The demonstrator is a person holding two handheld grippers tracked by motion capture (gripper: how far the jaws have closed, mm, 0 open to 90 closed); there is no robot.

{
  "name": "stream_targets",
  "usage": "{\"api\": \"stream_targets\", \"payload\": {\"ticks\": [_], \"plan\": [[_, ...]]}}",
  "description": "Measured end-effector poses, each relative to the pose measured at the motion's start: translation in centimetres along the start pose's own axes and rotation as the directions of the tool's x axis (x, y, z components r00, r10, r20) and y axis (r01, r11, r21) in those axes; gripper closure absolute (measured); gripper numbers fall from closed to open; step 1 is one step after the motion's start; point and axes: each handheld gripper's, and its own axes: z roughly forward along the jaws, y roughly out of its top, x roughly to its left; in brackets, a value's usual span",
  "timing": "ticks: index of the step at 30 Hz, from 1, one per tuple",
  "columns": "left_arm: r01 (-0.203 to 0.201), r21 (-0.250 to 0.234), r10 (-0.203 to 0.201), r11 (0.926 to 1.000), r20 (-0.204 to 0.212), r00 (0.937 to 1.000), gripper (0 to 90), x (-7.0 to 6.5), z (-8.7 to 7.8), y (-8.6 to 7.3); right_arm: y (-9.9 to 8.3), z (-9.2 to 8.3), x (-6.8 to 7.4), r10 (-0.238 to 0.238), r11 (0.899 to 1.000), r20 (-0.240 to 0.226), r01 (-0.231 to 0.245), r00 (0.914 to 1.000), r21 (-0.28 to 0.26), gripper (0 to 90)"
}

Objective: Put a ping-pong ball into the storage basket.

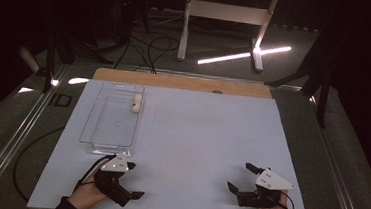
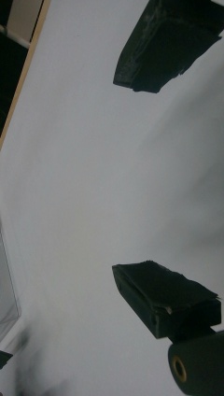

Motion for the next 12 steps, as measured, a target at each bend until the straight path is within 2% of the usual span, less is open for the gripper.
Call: {"api": "stream_targets", "payload": {"ticks": [12], "plan": [[0.011, -0.031, -0.012, 0.9995, -0.016, 0.9998, 0.7, -0.02, -0.04, 0.02, -0.03, -0.01, -0.03, -0.001, 1.0, 0.002, 0.001, 1.0, 0.002, 8.8]]}}
